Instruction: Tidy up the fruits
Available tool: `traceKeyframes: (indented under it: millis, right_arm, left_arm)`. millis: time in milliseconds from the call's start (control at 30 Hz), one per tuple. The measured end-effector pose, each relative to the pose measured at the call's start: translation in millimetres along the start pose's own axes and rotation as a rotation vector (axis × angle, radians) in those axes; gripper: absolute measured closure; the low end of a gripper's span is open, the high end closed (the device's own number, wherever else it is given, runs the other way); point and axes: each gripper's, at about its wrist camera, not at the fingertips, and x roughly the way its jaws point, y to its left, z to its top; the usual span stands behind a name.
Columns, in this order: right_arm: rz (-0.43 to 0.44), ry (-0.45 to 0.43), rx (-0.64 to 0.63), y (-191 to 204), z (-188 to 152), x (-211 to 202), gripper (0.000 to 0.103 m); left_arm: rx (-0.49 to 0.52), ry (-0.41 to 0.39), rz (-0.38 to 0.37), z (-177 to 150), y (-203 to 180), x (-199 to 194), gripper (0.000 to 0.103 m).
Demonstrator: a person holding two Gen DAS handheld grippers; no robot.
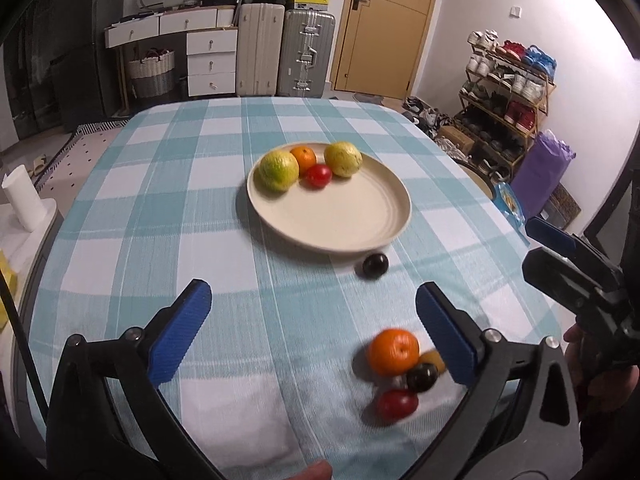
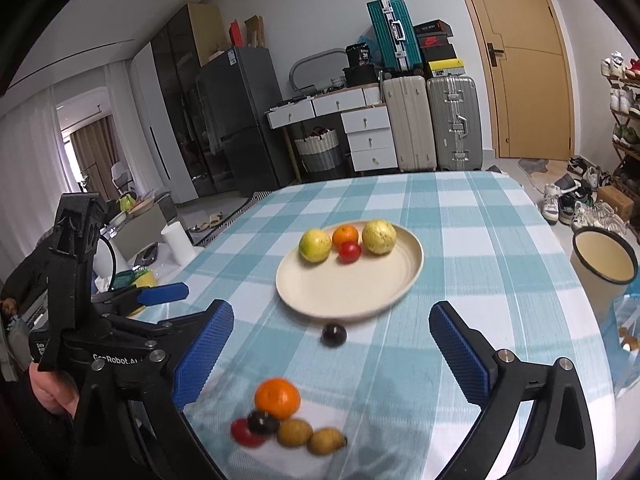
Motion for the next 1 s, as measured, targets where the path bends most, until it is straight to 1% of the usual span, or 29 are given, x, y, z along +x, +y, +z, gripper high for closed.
traceKeyframes:
  millis: [333, 533, 667, 767, 833, 900, 967, 1000]
  right_arm:
    - [-0.018, 0.039, 0.027, 1, -31, -13, 0.001]
    - [-0.025, 0.07, 0.065, -4, -44, -12, 0.001]
    - [-0.027, 0.074, 0.083, -8, -49, -15, 0.001]
    - [-0.026, 0.075, 0.095, -11, -50, -15, 0.001]
    - [-0.026, 0.076, 0.101, -12, -51, -16, 0.001]
    - [-0.025, 0.079, 0.105, -13, -53, -15, 0.001]
    - [-0.023, 0.085, 0.109, -14, -55, -15, 0.001]
    - [-0.023, 0.088, 0.111, -15, -56, -14, 0.001]
  left_arm:
    - [0.017, 0.068, -0.065, -37, -9, -3, 0.001]
    - [0.047, 0.126, -0.131, -57, -18, 2, 0.001]
    - [0.085, 0.16, -0.152, -65, -28, 7, 0.001]
    - [0.117, 0.18, -0.153, -69, -35, 13, 0.001]
    - [0.116, 0.204, -0.158, -71, -36, 19, 0.001]
    - [0.106, 0.223, -0.181, -73, -36, 24, 0.002]
    - [0.102, 0.232, -0.191, -73, -35, 27, 0.002]
    - [0.102, 0.234, -0.192, -73, -35, 28, 0.004]
